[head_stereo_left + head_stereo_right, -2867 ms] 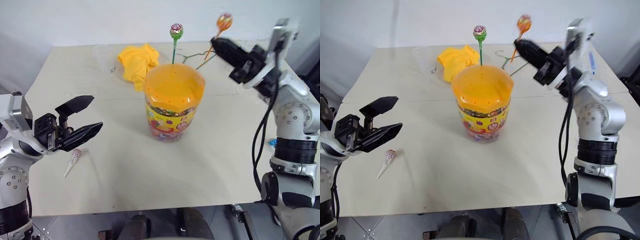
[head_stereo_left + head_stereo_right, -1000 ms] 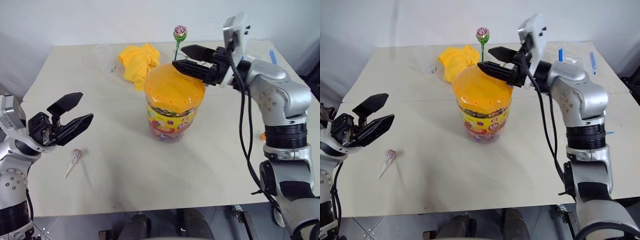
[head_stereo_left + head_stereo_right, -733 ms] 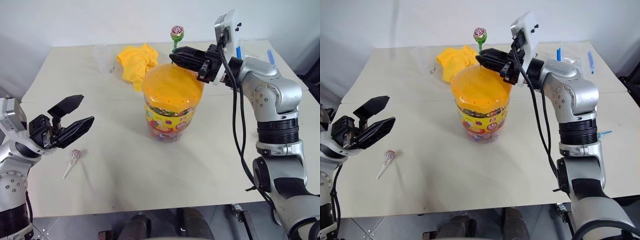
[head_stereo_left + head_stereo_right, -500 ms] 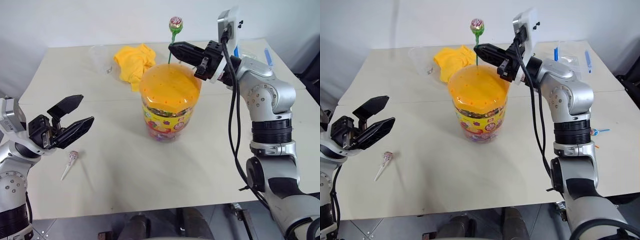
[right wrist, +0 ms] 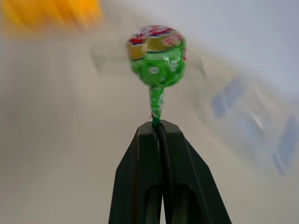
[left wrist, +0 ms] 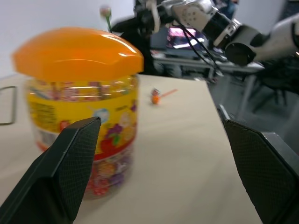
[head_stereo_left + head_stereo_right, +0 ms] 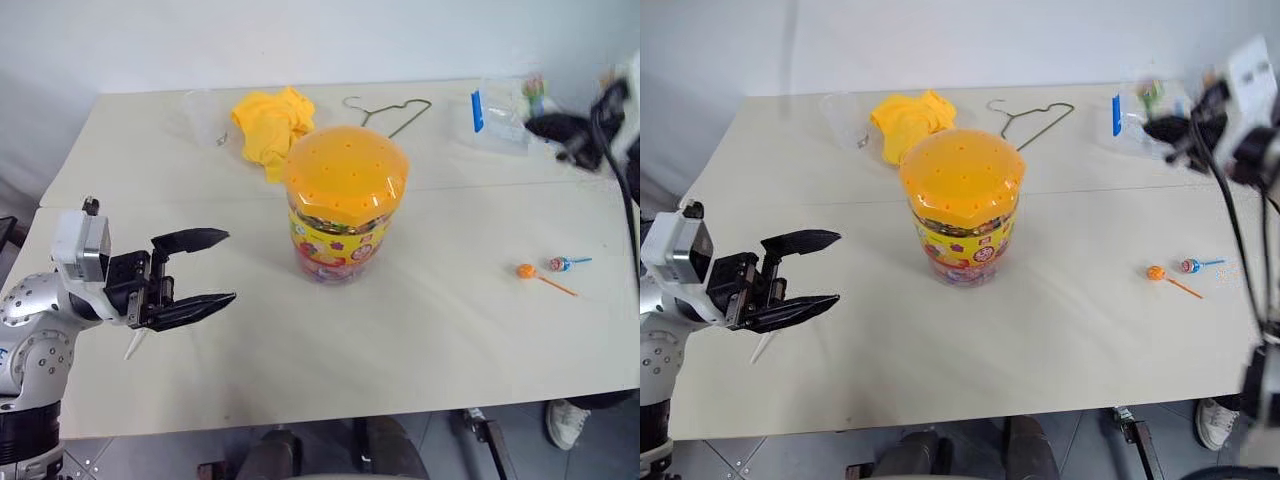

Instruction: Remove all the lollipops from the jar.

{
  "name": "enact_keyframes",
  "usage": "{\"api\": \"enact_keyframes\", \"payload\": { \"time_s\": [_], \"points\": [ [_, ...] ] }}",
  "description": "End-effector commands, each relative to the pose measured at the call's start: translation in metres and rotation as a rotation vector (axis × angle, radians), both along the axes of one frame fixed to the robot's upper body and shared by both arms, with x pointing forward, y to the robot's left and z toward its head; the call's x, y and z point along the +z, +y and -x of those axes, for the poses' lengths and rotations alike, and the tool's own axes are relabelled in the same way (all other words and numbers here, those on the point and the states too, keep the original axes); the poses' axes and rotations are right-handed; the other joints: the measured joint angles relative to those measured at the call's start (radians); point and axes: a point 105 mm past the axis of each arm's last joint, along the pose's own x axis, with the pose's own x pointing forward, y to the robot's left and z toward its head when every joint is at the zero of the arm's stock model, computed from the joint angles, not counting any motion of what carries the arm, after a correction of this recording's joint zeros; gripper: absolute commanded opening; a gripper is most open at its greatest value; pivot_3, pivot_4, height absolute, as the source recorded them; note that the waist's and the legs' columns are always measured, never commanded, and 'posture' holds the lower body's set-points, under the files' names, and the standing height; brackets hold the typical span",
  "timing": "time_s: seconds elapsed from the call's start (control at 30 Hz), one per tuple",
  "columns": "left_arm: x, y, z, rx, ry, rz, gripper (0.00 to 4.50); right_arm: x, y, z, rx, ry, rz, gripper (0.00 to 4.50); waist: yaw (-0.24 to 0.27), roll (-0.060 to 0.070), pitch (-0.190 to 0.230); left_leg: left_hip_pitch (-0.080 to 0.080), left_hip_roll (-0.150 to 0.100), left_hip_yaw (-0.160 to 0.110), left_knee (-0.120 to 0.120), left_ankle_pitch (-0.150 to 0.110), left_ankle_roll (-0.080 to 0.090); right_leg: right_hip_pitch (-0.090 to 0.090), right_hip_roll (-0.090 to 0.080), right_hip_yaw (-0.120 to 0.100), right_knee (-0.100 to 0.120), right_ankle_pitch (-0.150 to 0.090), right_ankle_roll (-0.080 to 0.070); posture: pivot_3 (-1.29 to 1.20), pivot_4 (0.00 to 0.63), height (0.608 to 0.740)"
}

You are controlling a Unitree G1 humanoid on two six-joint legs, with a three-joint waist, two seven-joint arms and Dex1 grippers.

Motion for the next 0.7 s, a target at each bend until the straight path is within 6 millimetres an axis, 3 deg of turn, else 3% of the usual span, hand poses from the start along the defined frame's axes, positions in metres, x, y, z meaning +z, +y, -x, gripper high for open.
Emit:
{"api": "enact_keyframes", "payload": {
  "time_s": [0.03, 0.13, 0.27, 0.43, 0.6, 0.7],
  "points": [
    [-0.001, 0.007, -0.005, 0.019, -0.01, -0.006, 4.5, -0.026, -0.017, 0.018, -0.012, 0.055, 0.114, 0.04, -0.003, 0.0, 0.0, 0.001, 0.001, 0.0, 0.0, 0.0, 0.0, 0.0, 0.0, 0.0, 0.0, 0.0, 0.0, 0.0, 0.15, 0.74],
    [-0.004, 0.007, -0.012, 0.024, -0.007, -0.009, 4.5, -0.066, -0.036, 0.028, -0.068, 0.1, 0.051, 0.04, -0.004, 0.0, 0.0, 0.001, 0.001, 0.001, 0.002, 0.0, 0.0, 0.0, 0.001, 0.001, 0.0, 0.0, 0.0, 0.0, 0.15, 0.74],
    [-0.005, 0.003, -0.015, 0.006, -0.009, -0.018, 4.5, -0.101, -0.051, 0.038, -0.127, 0.142, 0.025, 0.04, -0.005, 0.001, 0.0, 0.002, 0.001, 0.002, 0.003, 0.0, 0.0, 0.0, 0.001, 0.003, 0.002, 0.0, 0.0, 0.0, 0.15, 0.74],
    [-0.006, 0.001, -0.017, 0.003, -0.022, -0.045, 4.5, -0.121, -0.058, 0.047, -0.163, 0.209, 0.016, 0.04, -0.003, 0.002, 0.0, 0.002, 0.001, 0.002, 0.003, 0.0, 0.0, 0.001, 0.001, 0.002, 0.002, 0.0, 0.0, 0.0, 0.15, 0.74],
    [-0.002, 0.004, -0.021, 0.041, -0.027, -0.047, 4.5, -0.115, -0.06, 0.047, -0.163, 0.196, -0.007, 1.37, 0.011, 0.002, 0.0, 0.002, 0.001, 0.002, 0.003, 0.0, 0.0, 0.001, 0.001, 0.002, 0.0, 0.0, 0.0, 0.0, 0.15, 0.74],
    [0.003, 0.012, -0.02, 0.074, 0.007, 0.002, 4.5, -0.094, -0.047, 0.048, -0.044, 0.114, -0.032, 2.39, 0.014, 0.002, 0.0, 0.002, 0.001, 0.002, 0.003, 0.0, 0.0, 0.001, 0.001, 0.002, 0.0, 0.0, 0.0, 0.0, 0.15, 0.74]
  ]
}}
